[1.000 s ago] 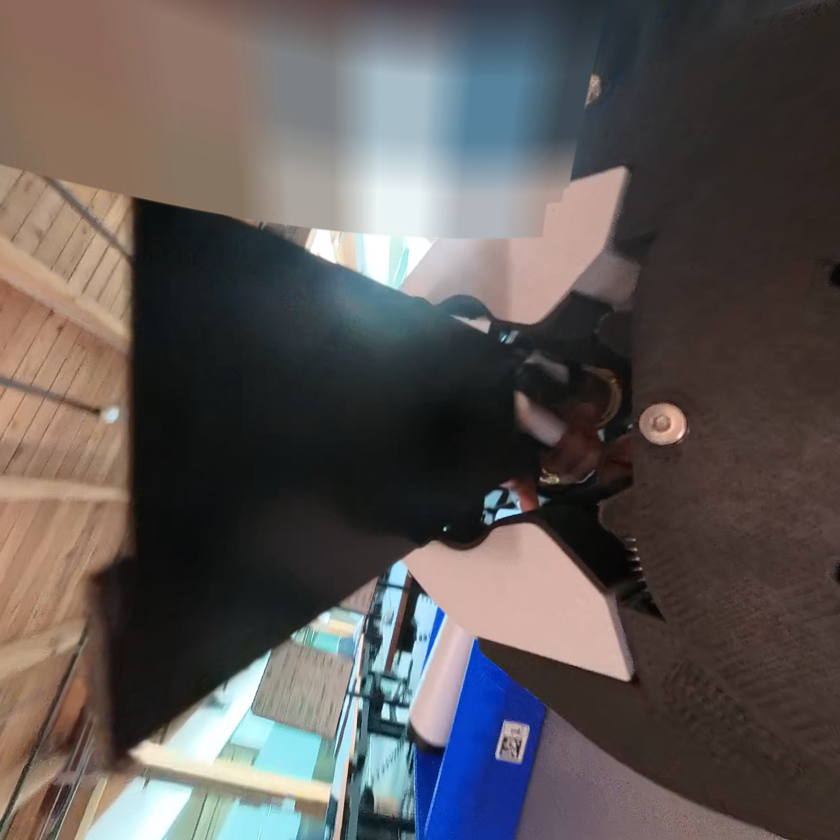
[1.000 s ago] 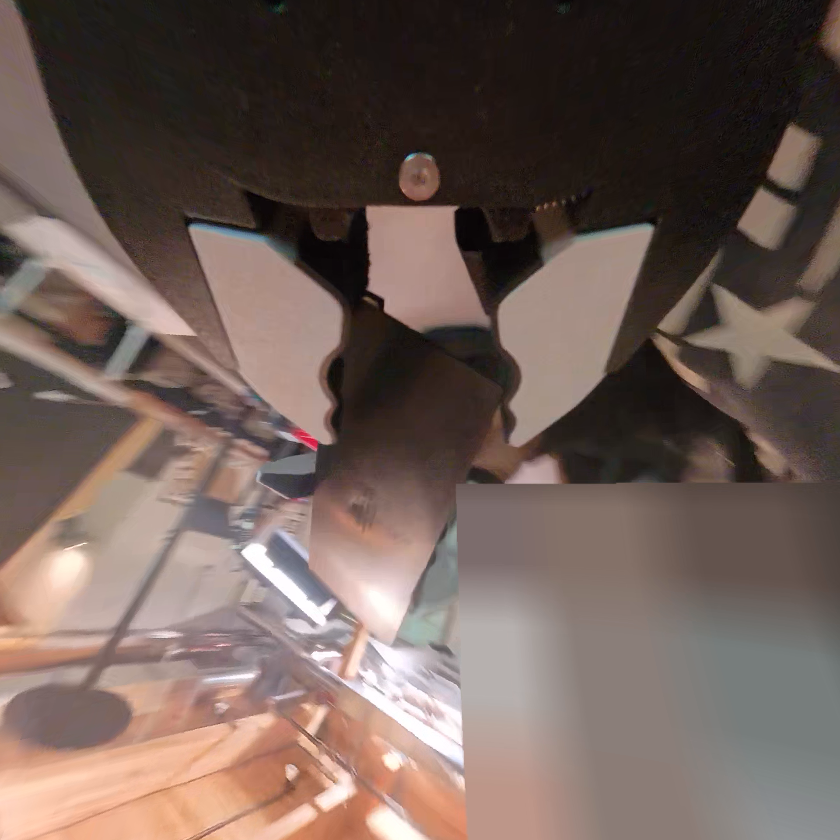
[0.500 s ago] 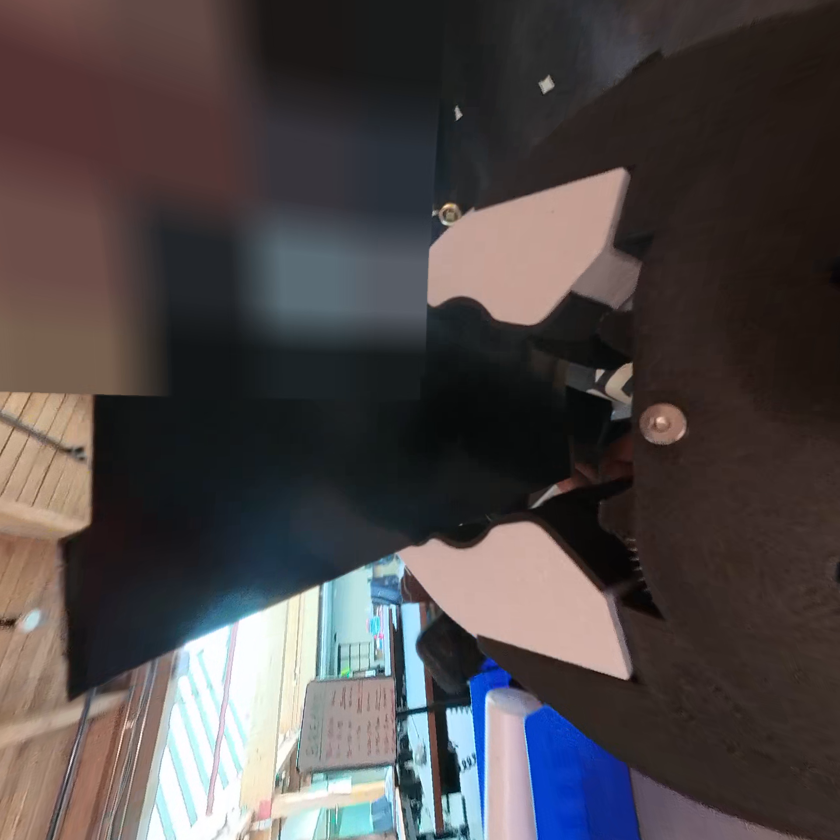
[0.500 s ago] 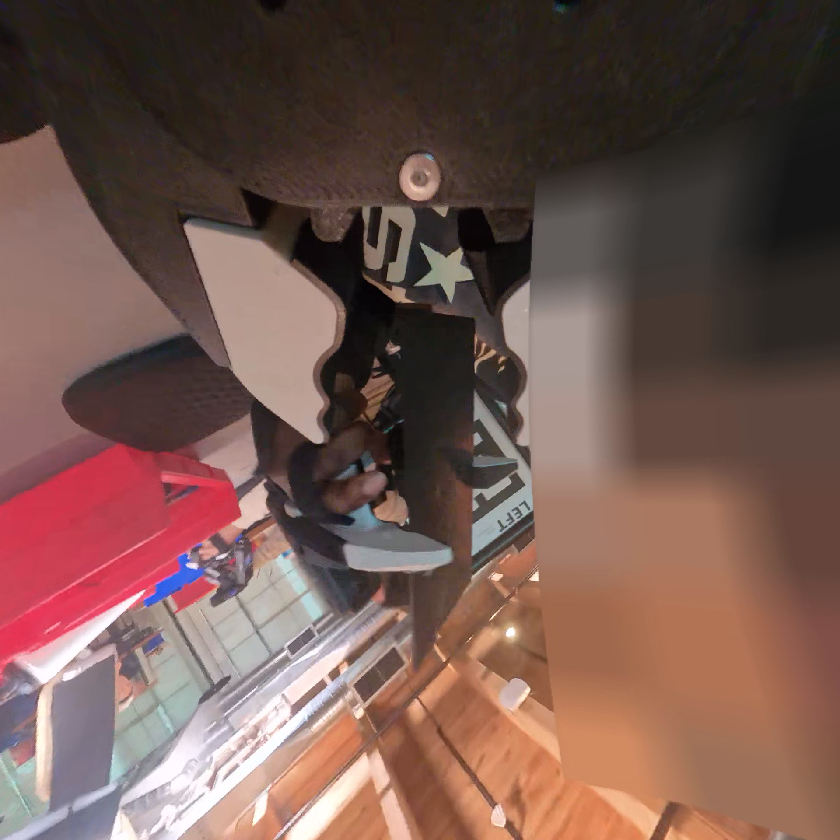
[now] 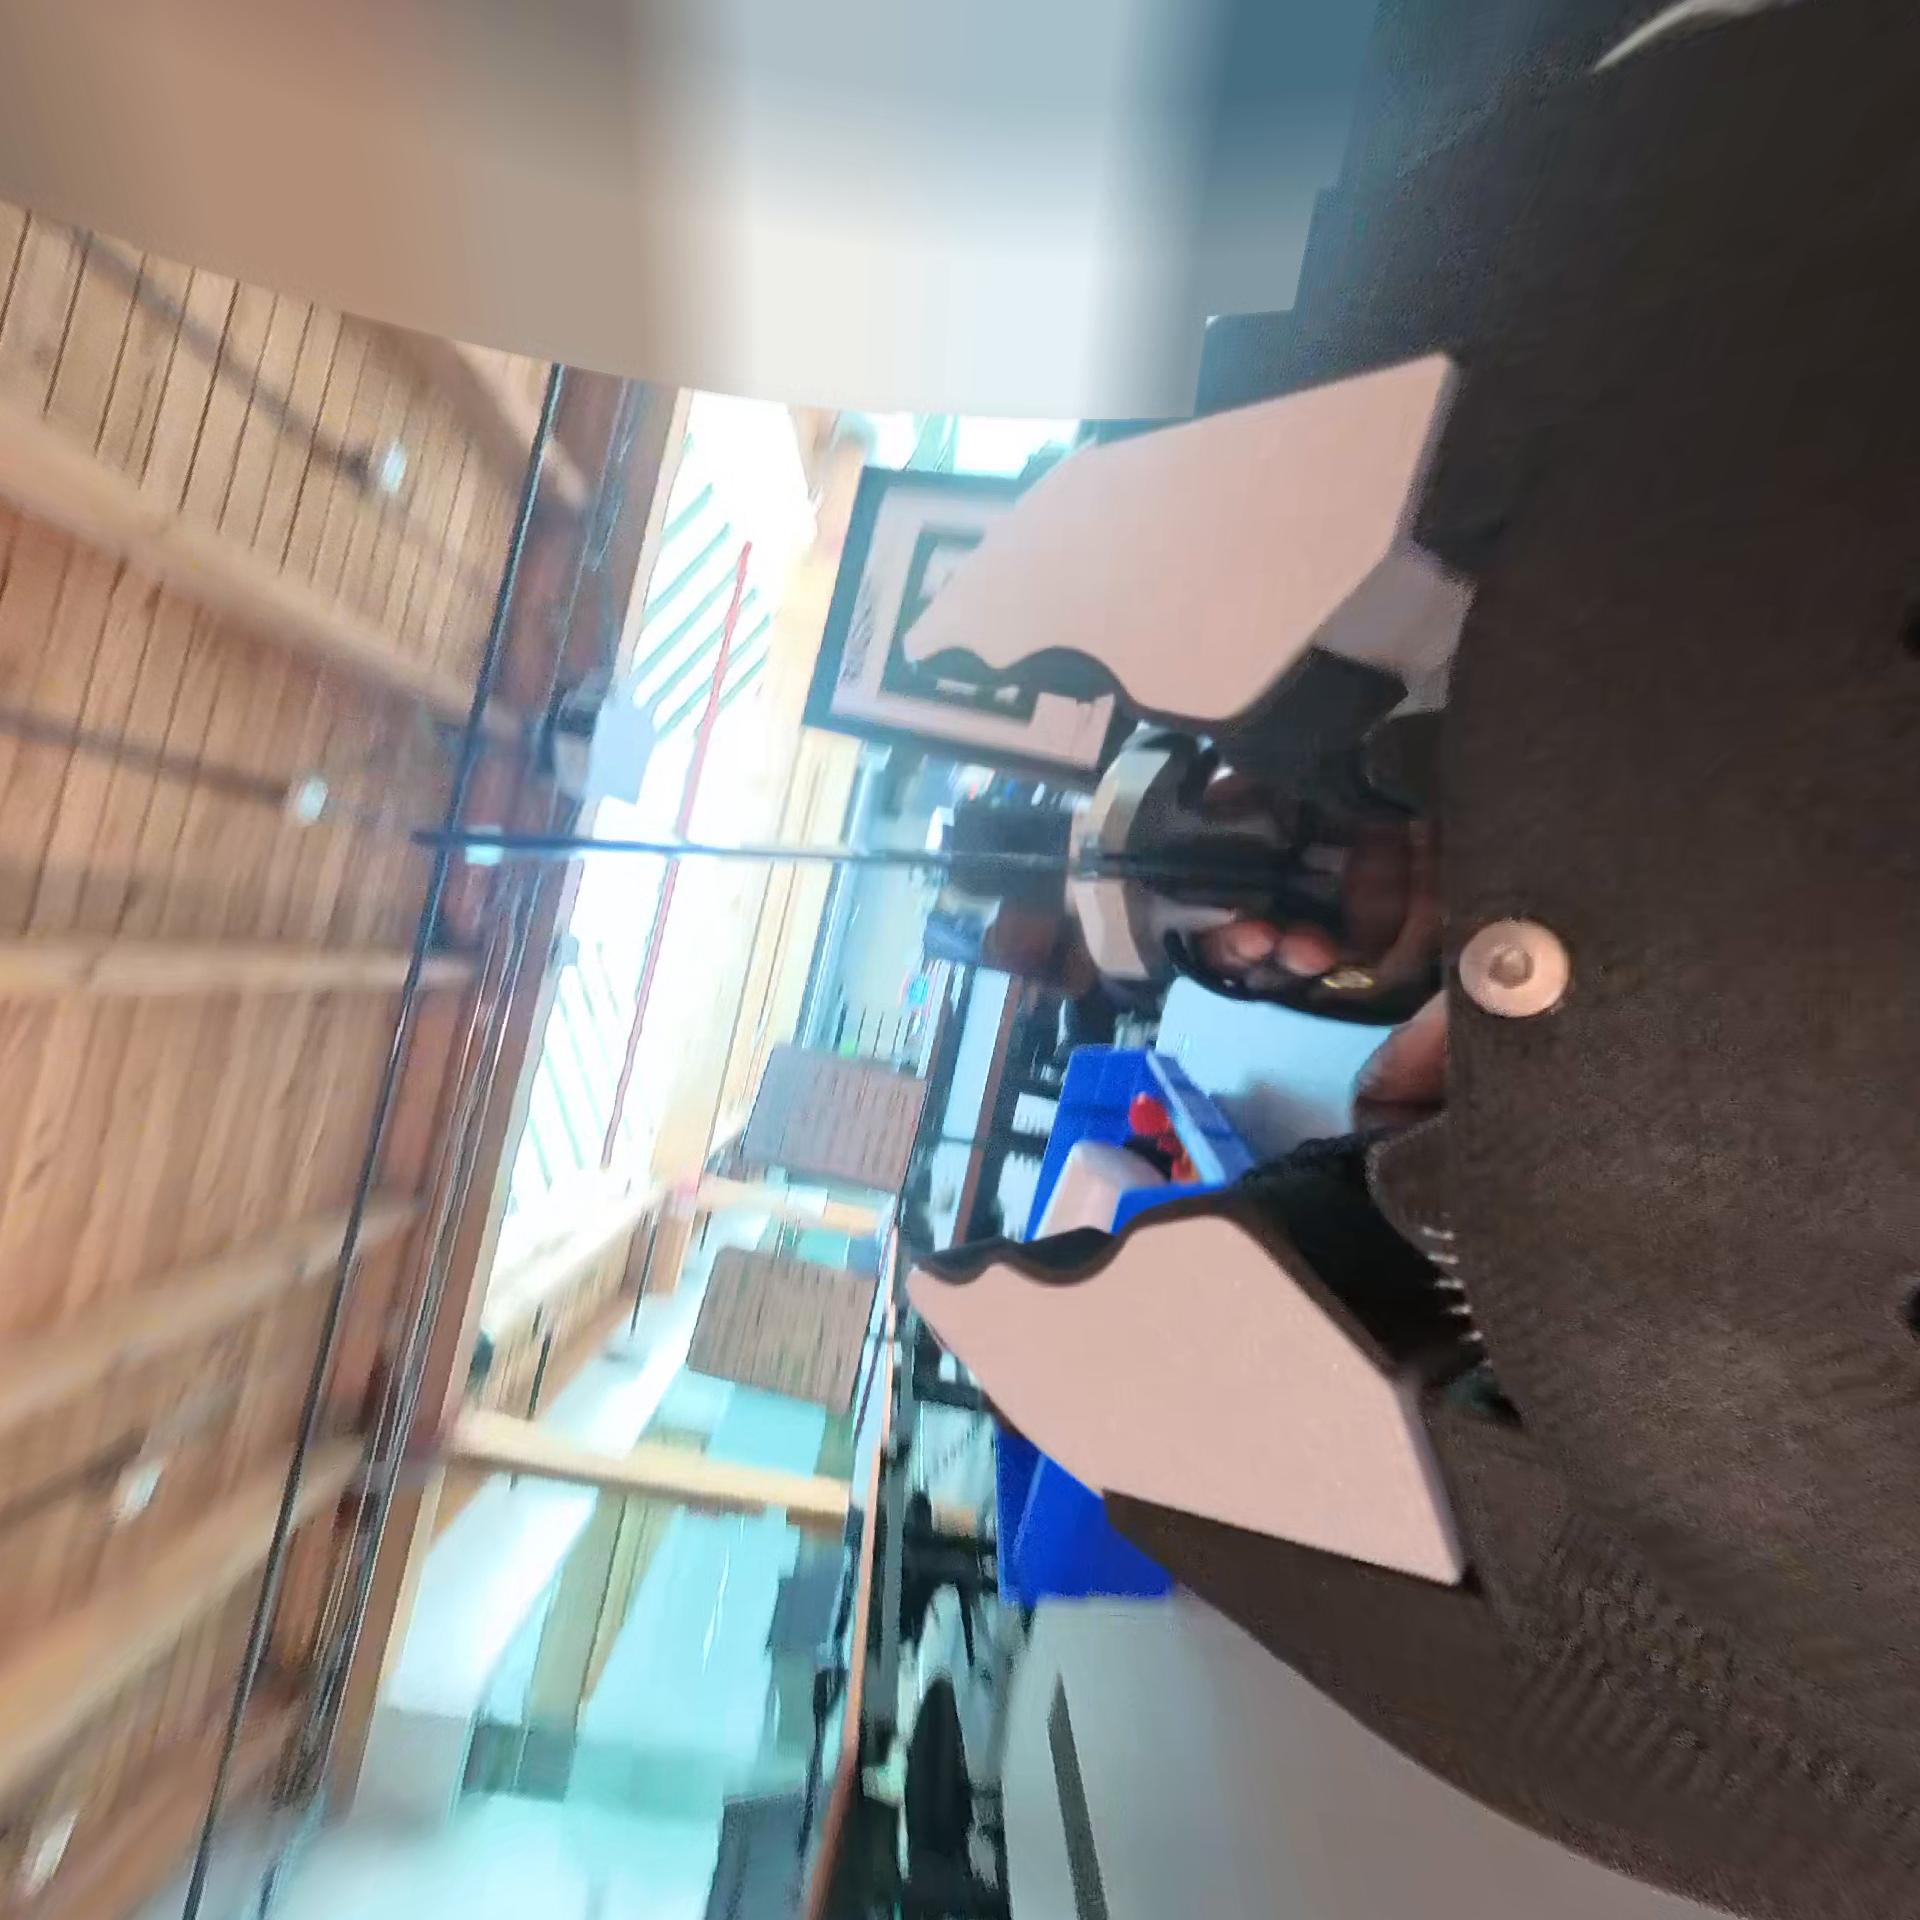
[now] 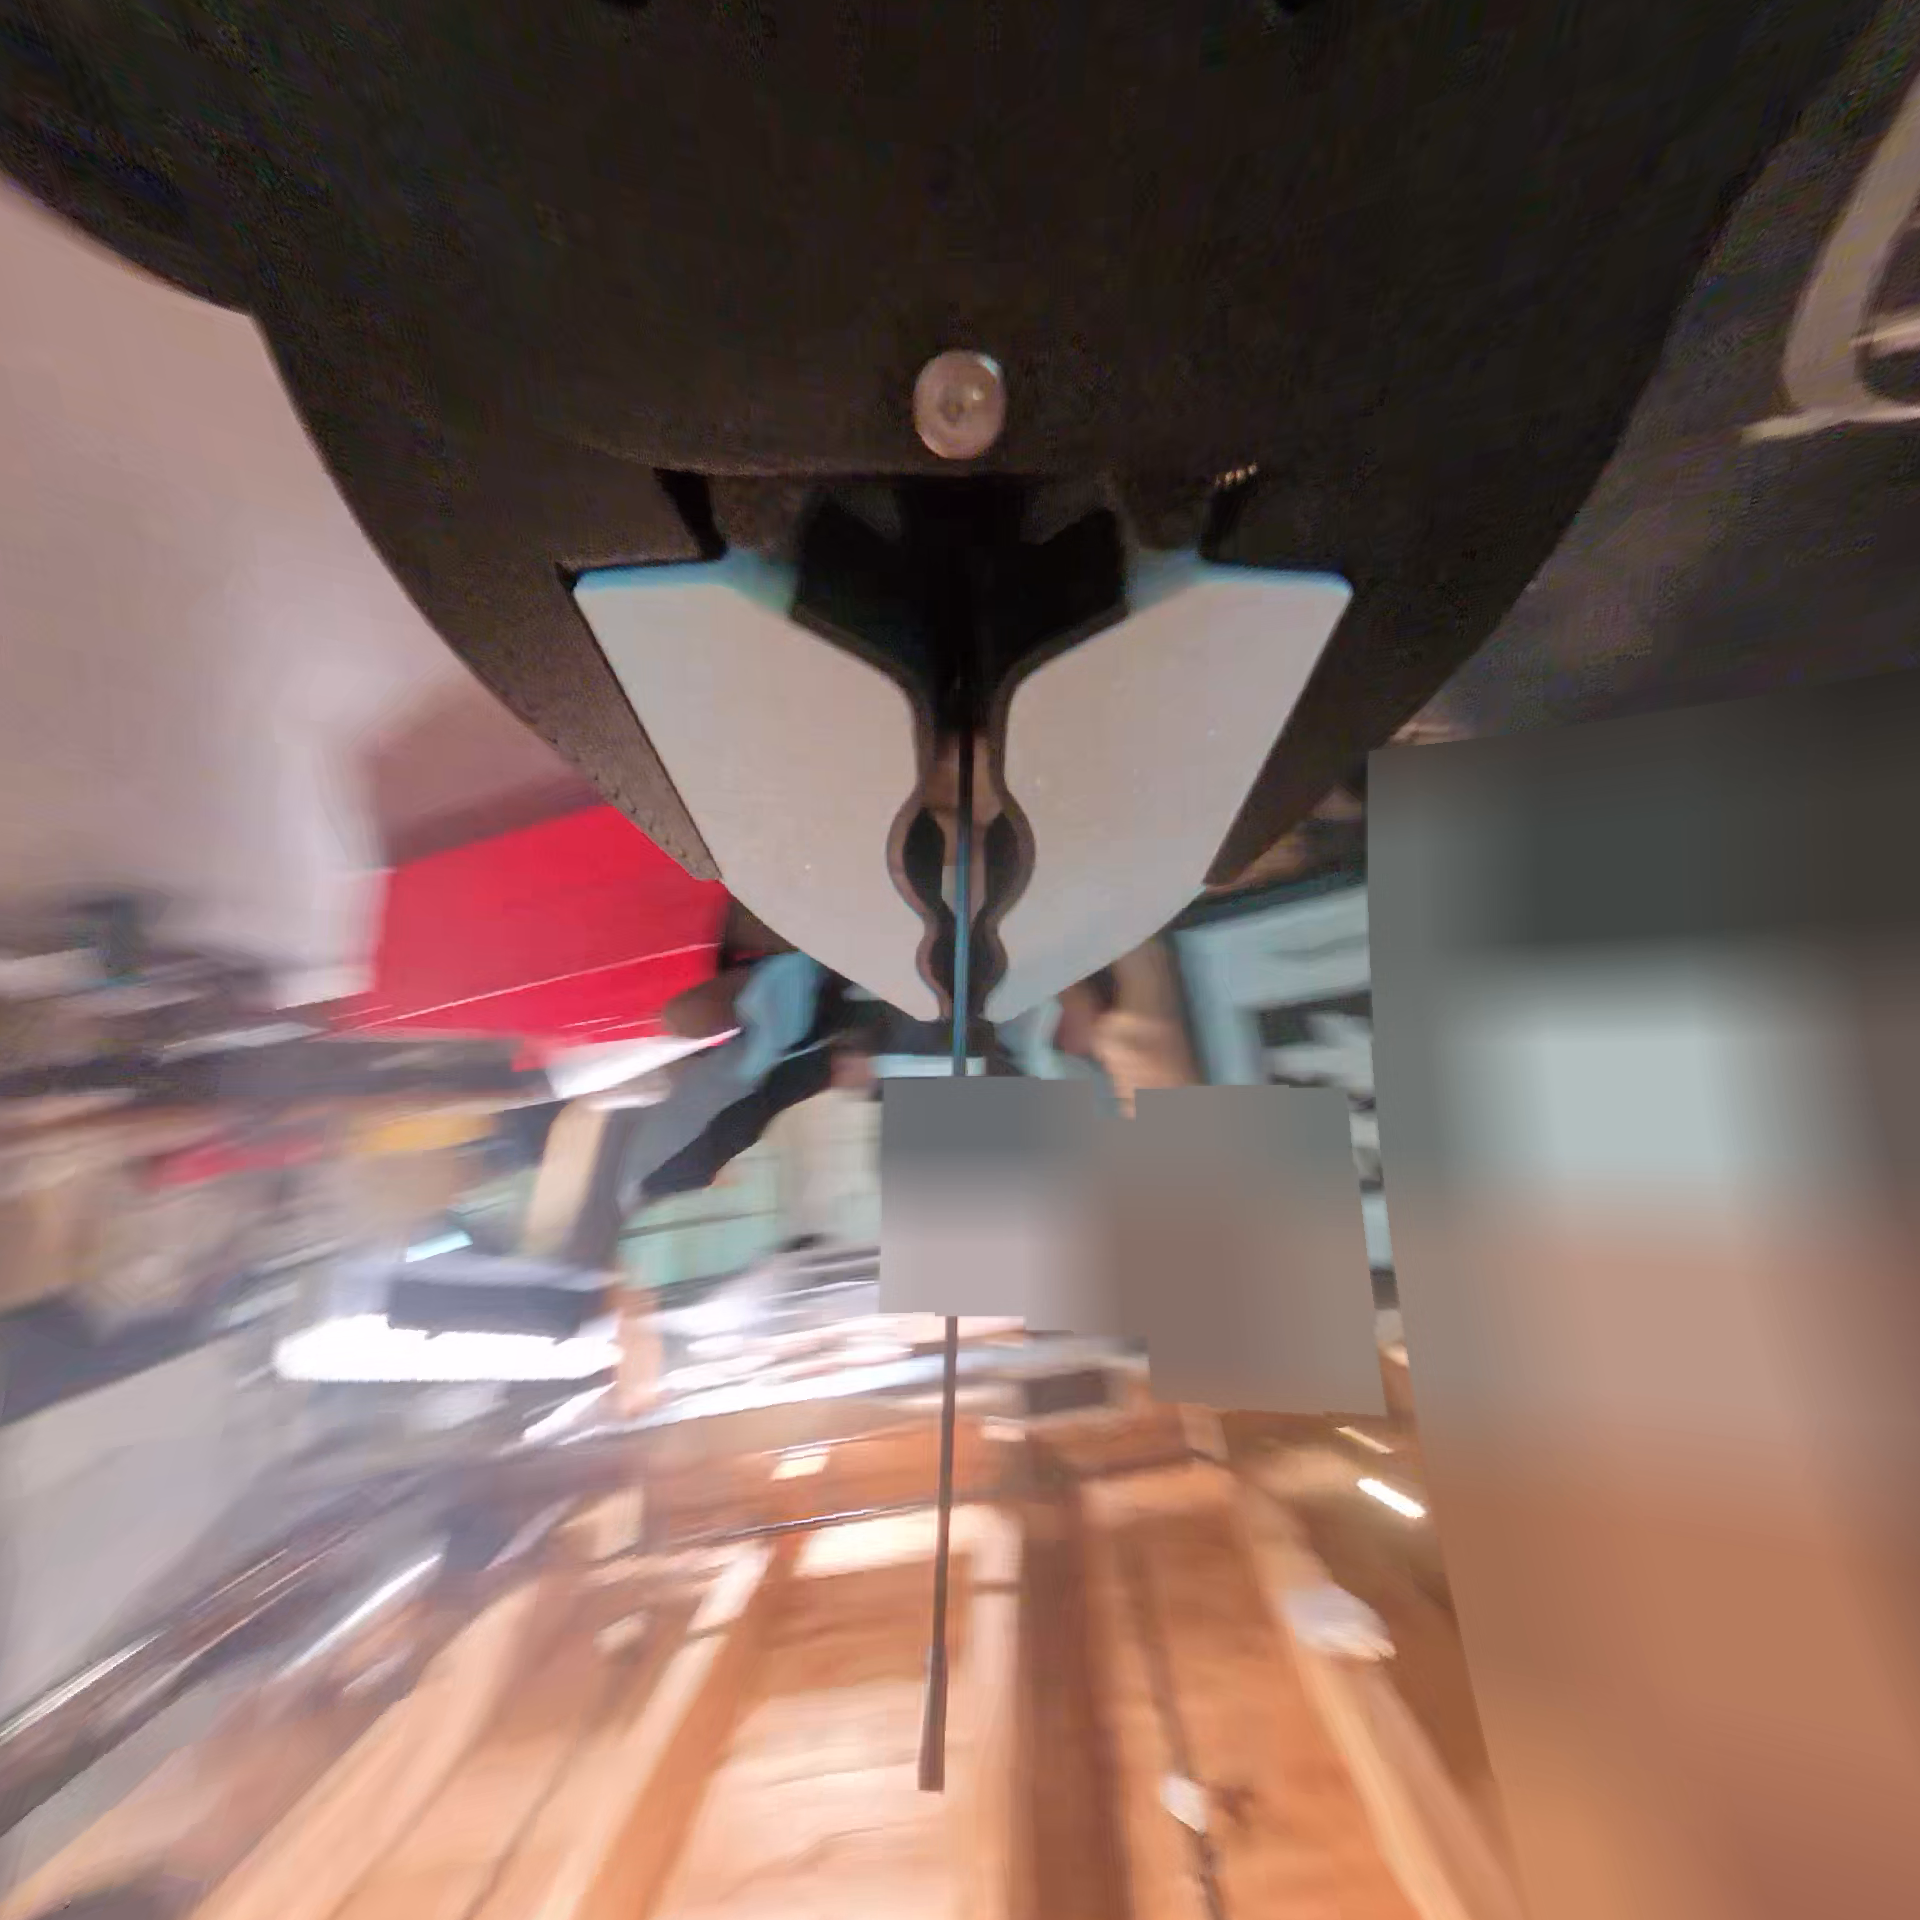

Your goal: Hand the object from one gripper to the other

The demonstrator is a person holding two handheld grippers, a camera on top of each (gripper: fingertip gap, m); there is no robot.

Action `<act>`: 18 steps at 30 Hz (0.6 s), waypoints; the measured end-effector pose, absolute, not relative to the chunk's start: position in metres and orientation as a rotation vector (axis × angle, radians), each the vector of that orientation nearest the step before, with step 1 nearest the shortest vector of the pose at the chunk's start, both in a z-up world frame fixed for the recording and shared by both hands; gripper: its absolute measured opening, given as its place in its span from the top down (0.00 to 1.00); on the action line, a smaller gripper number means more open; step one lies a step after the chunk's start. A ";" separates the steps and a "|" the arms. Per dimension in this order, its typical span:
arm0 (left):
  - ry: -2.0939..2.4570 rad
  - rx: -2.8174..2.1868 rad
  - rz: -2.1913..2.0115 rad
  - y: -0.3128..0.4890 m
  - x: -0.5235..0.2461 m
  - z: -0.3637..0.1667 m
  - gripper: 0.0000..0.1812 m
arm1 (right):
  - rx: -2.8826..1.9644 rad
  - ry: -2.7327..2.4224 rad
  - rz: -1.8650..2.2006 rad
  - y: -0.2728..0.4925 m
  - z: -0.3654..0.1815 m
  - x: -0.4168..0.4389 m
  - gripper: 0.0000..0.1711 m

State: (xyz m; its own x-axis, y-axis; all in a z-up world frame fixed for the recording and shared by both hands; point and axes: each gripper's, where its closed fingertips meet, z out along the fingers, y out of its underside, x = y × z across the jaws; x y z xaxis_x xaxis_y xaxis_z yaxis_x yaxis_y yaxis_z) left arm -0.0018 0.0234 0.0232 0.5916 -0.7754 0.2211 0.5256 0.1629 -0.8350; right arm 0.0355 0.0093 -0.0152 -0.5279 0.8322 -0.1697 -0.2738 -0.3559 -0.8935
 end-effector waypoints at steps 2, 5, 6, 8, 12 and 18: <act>0.169 -1.083 -0.865 0.034 -0.010 0.021 0.42 | -0.793 -1.082 1.516 0.027 -0.011 0.036 0.99; 0.151 -1.145 -0.713 0.042 0.001 0.015 0.39 | -0.761 -1.082 0.980 0.038 -0.011 0.035 0.99; 0.154 -1.161 -0.680 0.043 0.007 0.015 0.38 | -0.738 -1.090 0.850 0.037 -0.012 0.034 0.99; 0.140 -1.177 -0.653 0.043 0.015 0.014 0.37 | -0.695 -1.097 0.701 0.030 -0.016 0.031 0.99; 0.126 -1.185 -0.686 0.042 0.020 0.013 0.48 | -0.635 -1.147 0.546 0.018 -0.025 0.024 0.99; 0.240 -1.126 -0.834 0.029 0.017 0.021 0.49 | -0.558 -1.280 0.731 -0.006 -0.025 0.024 0.84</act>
State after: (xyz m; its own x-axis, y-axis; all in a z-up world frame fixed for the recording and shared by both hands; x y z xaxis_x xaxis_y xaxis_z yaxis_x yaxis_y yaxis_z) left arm 0.0167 0.0293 0.0207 0.6825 -0.6940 0.2293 0.4667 0.1724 -0.8675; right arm 0.0239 -0.0063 -0.0254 0.1207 0.7528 0.6470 -0.1742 0.6578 -0.7328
